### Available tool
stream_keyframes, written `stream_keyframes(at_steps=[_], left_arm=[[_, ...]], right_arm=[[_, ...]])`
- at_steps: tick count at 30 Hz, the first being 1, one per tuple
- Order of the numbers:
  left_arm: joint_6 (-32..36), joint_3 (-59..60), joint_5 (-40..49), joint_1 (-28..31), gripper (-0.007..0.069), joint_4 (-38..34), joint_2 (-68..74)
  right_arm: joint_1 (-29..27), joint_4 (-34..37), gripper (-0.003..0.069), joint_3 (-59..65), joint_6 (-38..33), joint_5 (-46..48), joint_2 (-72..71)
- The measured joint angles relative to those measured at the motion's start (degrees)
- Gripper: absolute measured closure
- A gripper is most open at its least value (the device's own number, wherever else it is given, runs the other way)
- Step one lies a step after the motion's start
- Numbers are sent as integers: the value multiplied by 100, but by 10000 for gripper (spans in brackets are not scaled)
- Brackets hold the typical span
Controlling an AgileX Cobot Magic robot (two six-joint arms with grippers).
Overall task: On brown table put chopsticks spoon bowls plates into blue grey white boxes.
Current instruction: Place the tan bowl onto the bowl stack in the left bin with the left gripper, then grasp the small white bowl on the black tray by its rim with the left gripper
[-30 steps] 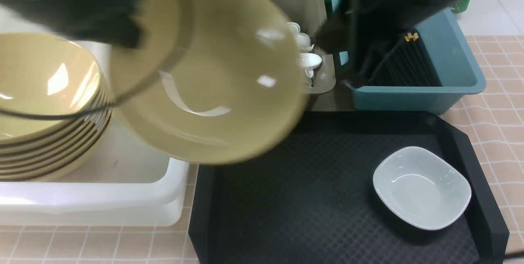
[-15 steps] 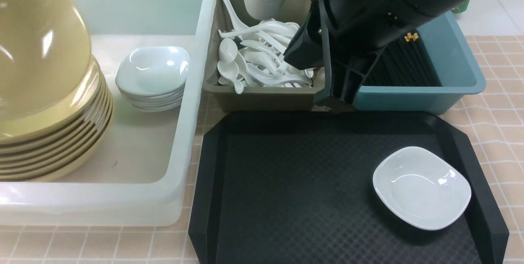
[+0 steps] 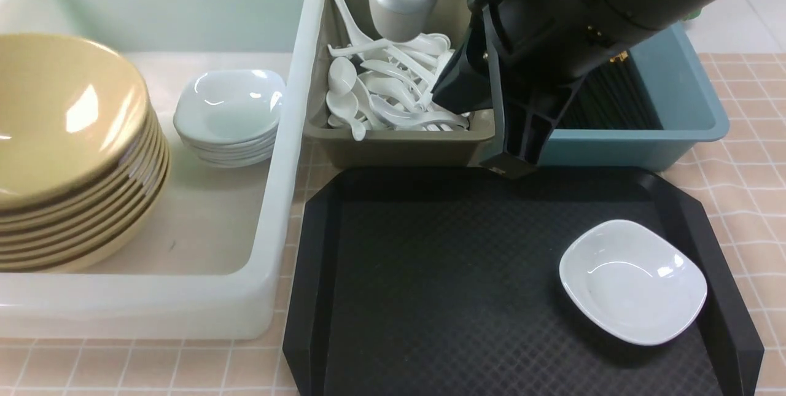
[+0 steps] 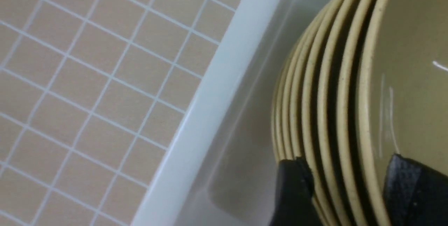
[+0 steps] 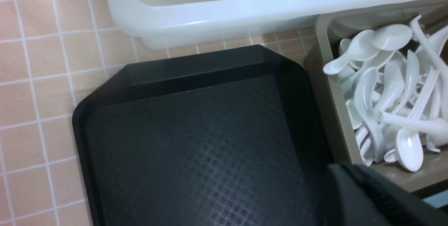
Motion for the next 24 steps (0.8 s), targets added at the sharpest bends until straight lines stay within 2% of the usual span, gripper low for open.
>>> stream_keyframes(at_steps=[2, 3, 5, 9, 11, 16, 18, 22, 23, 24], left_arm=[[-250, 0, -1, -97, 212, 343, 0], [-250, 0, -1, -97, 203, 376, 0], [-592, 0, 23, -235, 99, 751, -60], [-819, -256, 225, -591, 24, 964, -496], [-854, -405, 264, -835, 21, 904, -694], [-653, -603, 358, -2523, 48, -26, -1246], [-578, -603, 397, -3347, 65, -290, -1113], [-552, -623, 142, -4785, 80, -364, -308], [-552, -670, 63, -5088, 80, -369, -6], [-552, -670, 63, -5088, 80, -377, 57]], right_arm=[[0, 0, 620, 0, -7, 5, 0], [0, 0, 620, 0, -7, 5, 0], [0, 0, 619, 0, -20, 26, 0], [0, -58, 616, 0, -20, 34, 0], [0, -97, 615, 0, -5, 0, 0], [-224, -230, 612, 0, 342, -161, 0], [-499, -302, 612, 0, 543, -23, 0], [-1283, -371, 612, 1, 934, 546, 0], [-1451, -384, 611, 7, 1019, 629, 0], [-1493, -390, 611, 13, 1048, 644, -7]])
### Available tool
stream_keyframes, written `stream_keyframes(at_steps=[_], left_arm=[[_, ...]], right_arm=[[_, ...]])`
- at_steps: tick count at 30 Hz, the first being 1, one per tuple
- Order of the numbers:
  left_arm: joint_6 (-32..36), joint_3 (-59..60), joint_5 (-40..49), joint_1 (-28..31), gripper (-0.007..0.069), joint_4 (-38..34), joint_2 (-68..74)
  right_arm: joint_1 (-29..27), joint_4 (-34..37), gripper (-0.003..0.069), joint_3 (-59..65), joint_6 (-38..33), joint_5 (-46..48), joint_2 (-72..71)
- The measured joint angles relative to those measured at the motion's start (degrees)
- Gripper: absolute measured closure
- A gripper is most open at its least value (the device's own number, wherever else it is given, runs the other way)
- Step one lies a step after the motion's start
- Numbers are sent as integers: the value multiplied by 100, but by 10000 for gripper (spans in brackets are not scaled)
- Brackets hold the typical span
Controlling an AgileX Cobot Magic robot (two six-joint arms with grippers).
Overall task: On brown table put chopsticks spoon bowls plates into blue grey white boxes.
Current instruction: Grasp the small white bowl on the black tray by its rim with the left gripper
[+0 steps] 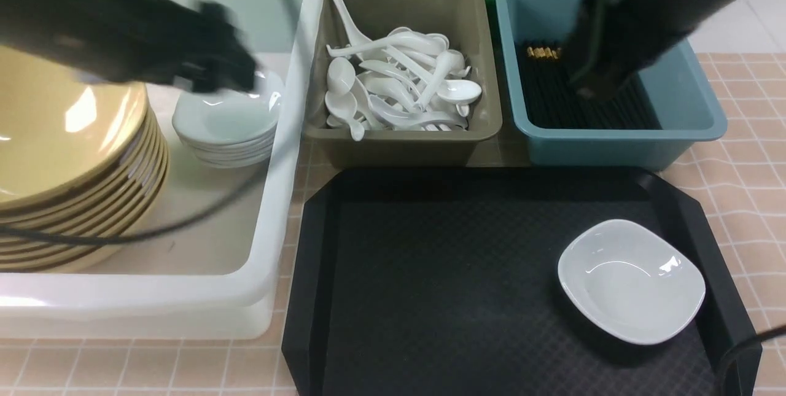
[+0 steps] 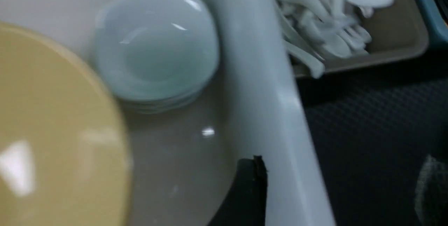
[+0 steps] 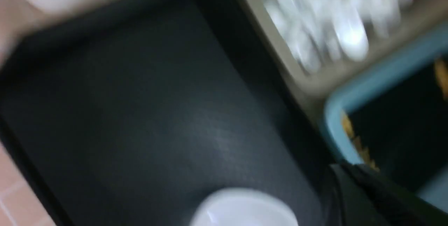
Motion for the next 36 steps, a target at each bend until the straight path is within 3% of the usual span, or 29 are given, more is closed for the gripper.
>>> stream_keyframes(at_steps=[2, 5, 14, 19, 24, 28, 31, 36], left_arm=[[94, -316, -170, -836, 80, -71, 955], [263, -807, -162, -1432, 80, -209, 1972], [640, -3225, 727, -2625, 80, -602, 4745], [711, -4101, 1016, -2843, 80, -631, 5467], [688, -4221, 913, -2833, 80, -661, 5529], [695, -4221, 833, -2828, 84, -1115, 5569], [743, -4221, 820, -2834, 114, -1344, 5643], [830, -4226, 802, -2840, 274, -1419, 5746]], right_arm=[[-558, -34, 610, 116, 315, 66, -119], [-915, -51, 610, 303, 508, 94, -332], [-1165, 143, 610, 790, 699, 131, -900], [-1165, 148, 610, 801, 657, 146, -985], [-1165, 148, 610, 900, 624, 107, -991], [-1165, 148, 610, 1017, 622, -44, -991], [-1165, 148, 610, 1024, 622, -72, -991], [-1165, 155, 610, 1024, 622, -71, -991]])
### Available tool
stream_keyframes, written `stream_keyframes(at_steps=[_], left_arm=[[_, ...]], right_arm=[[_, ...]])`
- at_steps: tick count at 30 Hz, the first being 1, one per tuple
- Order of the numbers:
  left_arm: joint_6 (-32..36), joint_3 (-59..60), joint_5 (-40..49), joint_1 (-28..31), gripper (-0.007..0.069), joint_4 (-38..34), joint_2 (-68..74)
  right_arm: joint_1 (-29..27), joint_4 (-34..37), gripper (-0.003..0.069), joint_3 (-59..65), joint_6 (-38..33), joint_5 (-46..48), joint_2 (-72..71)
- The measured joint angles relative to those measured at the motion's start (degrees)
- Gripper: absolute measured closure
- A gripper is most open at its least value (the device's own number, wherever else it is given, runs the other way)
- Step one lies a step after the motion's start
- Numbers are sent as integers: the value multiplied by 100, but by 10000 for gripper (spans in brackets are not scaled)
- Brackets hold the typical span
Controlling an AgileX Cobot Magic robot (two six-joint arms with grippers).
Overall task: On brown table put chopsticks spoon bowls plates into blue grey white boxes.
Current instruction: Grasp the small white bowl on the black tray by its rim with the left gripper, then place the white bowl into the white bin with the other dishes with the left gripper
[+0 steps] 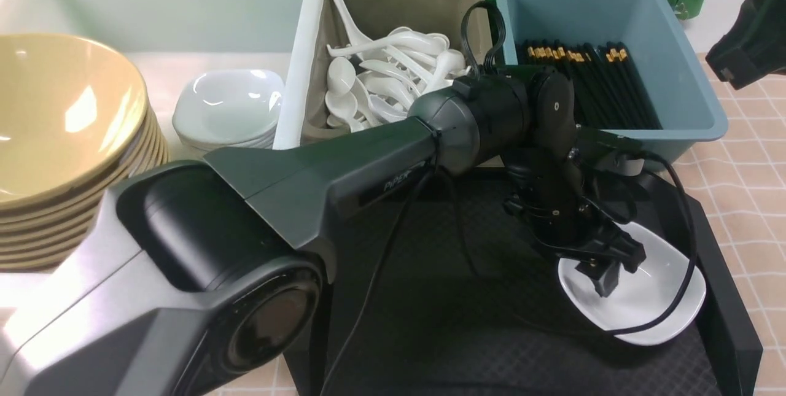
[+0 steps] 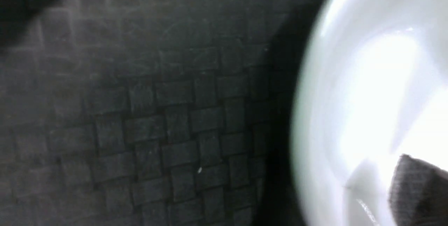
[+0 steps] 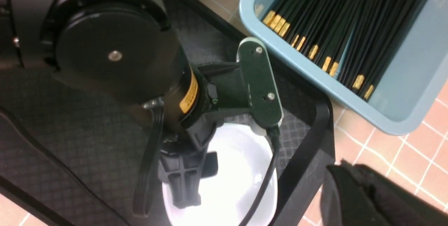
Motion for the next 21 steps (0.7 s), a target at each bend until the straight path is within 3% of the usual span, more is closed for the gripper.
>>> stream_keyframes(at_steps=[3, 4, 5, 9, 12, 16, 19, 21], left_arm=[[7, 0, 26, 6, 400, 39, 11], [7, 0, 26, 6, 400, 48, 11], [1, 0, 63, 10, 477, 123, 4], [7, 0, 232, 118, 595, 447, -273], [11, 0, 355, 331, 619, 628, -587], [75, 0, 603, 1236, 619, 809, -1554], [147, 0, 649, 1727, 619, 817, -2064], [180, 0, 677, 2432, 619, 811, -2714]], right_arm=[[0, 7, 610, 0, 0, 0, 0], [0, 7, 610, 0, 0, 0, 0], [0, 7, 610, 0, 0, 0, 0], [0, 13, 610, 0, -85, -89, 0], [0, 34, 610, 0, -134, -227, 0], [256, 155, 610, -309, -325, -355, 20], [591, 189, 610, -586, -454, -383, 79], [1190, 236, 610, -1011, -612, -422, 283]])
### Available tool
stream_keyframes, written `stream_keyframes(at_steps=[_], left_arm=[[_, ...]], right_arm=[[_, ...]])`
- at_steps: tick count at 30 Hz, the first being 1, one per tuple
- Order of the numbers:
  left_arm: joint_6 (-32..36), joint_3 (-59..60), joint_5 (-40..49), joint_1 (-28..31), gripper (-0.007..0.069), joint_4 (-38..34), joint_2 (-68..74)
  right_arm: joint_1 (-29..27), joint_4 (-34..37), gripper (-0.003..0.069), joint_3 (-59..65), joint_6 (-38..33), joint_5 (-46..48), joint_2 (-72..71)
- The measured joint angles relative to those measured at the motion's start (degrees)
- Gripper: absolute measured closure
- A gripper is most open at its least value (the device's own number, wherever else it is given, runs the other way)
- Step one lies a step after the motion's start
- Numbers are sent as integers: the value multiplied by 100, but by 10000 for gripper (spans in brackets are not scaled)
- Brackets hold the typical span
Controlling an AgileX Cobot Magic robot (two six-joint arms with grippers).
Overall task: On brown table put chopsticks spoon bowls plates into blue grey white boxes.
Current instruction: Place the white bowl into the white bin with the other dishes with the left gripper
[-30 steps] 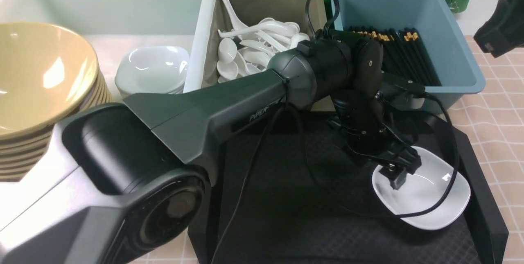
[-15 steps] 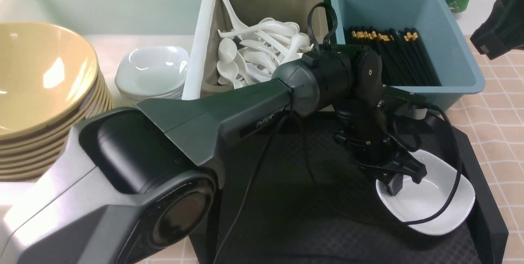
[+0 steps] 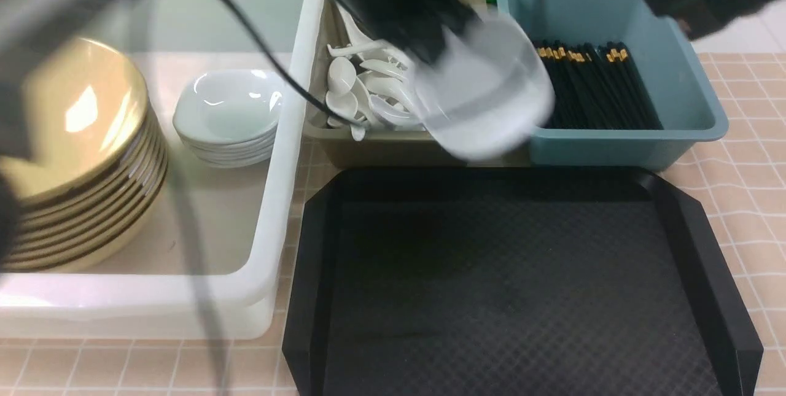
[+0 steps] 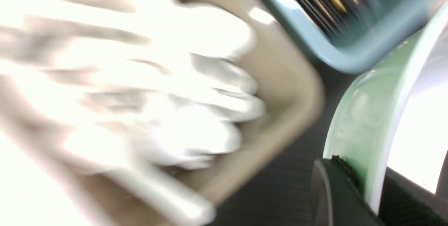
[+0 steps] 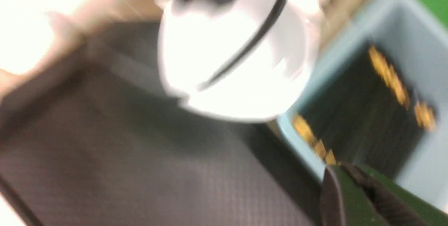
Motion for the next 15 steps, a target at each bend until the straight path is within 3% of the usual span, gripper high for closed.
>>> stream_keyframes(at_steps=[2, 3, 5, 9, 15], left_arm=[[4, 0, 49, 600, 619, 0, -308], [4, 0, 49, 600, 619, 0, -334], [-63, -7, 75, 1498, 619, 11, -554], [-346, 6, 75, 2338, 619, 89, -489], [-368, 323, -131, 2713, 619, 155, -183]], right_arm=[[440, 0, 610, -304, -149, -70, 244], [440, 0, 610, -332, -161, -81, 244], [957, 0, 610, -664, -375, -231, 713], [1281, 31, 610, -954, -573, -296, 1285], [1346, 0, 606, -1063, -594, -305, 1738]])
